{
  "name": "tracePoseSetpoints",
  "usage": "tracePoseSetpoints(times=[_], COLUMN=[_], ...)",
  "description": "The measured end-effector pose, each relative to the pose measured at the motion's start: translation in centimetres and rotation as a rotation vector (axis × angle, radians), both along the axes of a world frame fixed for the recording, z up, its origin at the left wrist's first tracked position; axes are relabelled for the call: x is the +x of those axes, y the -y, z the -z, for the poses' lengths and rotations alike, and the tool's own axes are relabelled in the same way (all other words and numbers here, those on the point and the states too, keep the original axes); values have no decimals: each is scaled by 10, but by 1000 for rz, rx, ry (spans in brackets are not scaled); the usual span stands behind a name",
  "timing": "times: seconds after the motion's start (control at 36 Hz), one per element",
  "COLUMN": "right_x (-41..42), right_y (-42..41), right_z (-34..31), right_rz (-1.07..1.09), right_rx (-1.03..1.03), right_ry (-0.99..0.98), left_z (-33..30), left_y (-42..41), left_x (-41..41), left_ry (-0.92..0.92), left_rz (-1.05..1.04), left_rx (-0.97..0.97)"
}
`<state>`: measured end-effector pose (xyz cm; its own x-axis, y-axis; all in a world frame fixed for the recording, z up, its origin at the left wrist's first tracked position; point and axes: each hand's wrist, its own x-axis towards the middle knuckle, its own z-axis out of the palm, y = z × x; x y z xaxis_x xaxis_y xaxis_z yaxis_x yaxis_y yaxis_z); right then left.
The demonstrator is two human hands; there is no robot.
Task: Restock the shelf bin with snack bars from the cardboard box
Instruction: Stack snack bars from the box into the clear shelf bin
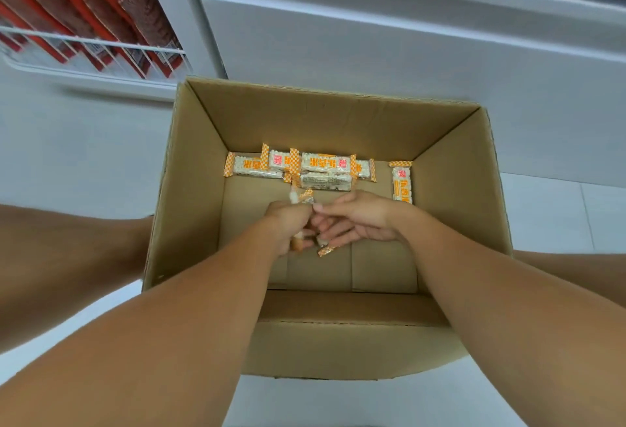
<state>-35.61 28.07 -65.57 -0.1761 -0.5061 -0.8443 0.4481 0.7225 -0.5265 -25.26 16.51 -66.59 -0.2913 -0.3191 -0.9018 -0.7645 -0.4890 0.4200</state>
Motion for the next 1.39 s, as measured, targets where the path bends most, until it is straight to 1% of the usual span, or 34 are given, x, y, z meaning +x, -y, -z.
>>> tracePoseSetpoints(times=[0.03, 0.06, 0.08, 0.11, 0.14, 0.17, 0.19, 0.22, 0.28, 0.31, 0.33, 0.39, 0.42, 0.47, 0.53, 0.56, 0.58, 0.61, 0.64, 0.67, 0.69, 0.72, 0.75, 0.83, 0.86, 0.89, 0.94, 1.03, 1.08, 1.14, 1.19, 1.22, 1.28, 1.39], right_x=[1, 2, 4, 7, 13, 22, 32, 39, 51, 54, 57, 59, 58, 52, 41, 32, 24, 15, 5, -5, -14, -21, -27, -29, -27, -24, -18, -10, -3, 4, 8, 9, 7, -11], right_y=[7, 14, 20, 24, 27, 29, 30, 31, 30, 31, 31, 34, 35, 34, 30, 27, 22, 16, 8, -1, -12, -23, -32, -46, -46, -45, -43, -43, -42, -37, -32, -28, -20, -11], right_z=[3, 9, 17, 23, 28, 29, 30, 34, 38, 38, 38, 33, 29, 19, 6, 0, -2, -3, 0, 4, 9, 14, 20, 37, 42, 45, 48, 46, 41, 25, 10, 3, -11, -62], right_rz=[92, 172, 194, 128, -30, -192, -298, -350, -362, -346, -284, -102, -38, 35, 122, 197, 287, 367, 403, 359, 268, 174, 99, -88, -119, -126, -63, 11, 166, 306, 353, 347, 276, -25], right_rx=[13, 53, 117, 190, 262, 313, 340, 350, 367, 357, 323, 229, 164, 46, -68, -100, -96, -50, 52, 194, 343, 461, 535, 632, 654, 658, 660, 666, 506, 270, 38, -48, -132, -144], right_ry=[-92, -234, -397, -535, -616, -645, -641, -631, -624, -570, -479, -231, -162, -81, 37, 67, 54, -49, -256, -526, -787, -961, -1031, -987, -981, -983, -948, -773, -529, -194, 53, 115, 115, 40], left_z=[-1, -1, 0, 2, 3, 5, 6, 7, 10, 11, 14, 17, 19, 20, 17, 15, 12, 14, 21, 24, 22, 18, 13, 12, 13, 13, 11, 7, 4, 3, 0, -2, -9, -39], left_y=[1, 4, 8, 11, 14, 16, 17, 18, 19, 19, 20, 20, 20, 19, 17, 16, 16, 16, 17, 16, 14, 11, 8, 2, 2, 2, 3, 3, 4, 3, 3, 3, 4, 16], left_x=[-2, -4, -4, -2, 1, 4, 8, 12, 17, 19, 19, 19, 19, 18, 14, 12, 11, 9, 8, 6, 5, 4, 3, 3, 3, 4, 4, 3, 1, 0, 0, -1, -2, -1], left_ry=[-28, -38, -32, -21, -13, -6, 4, 11, 23, 33, 41, 65, 74, 71, 23, 3, -10, -17, -28, -43, -61, -80, -98, -136, -153, -169, -192, -203, -193, -183, -170, -173, -218, -330], left_rz=[-60, -124, -170, -196, -194, -186, -181, -186, -186, -172, -160, -149, -138, -121, -126, -122, -115, -116, -126, -132, -123, -116, -110, -113, -110, -104, -91, -67, -50, -53, -37, -8, 80, 167], left_rx=[-30, -71, -114, -139, -143, -135, -117, -101, -96, -91, -98, -136, -150, -153, -146, -142, -128, -110, -87, -53, -12, 19, 53, 174, 199, 220, 240, 240, 216, 198, 199, 223, 284, 301])
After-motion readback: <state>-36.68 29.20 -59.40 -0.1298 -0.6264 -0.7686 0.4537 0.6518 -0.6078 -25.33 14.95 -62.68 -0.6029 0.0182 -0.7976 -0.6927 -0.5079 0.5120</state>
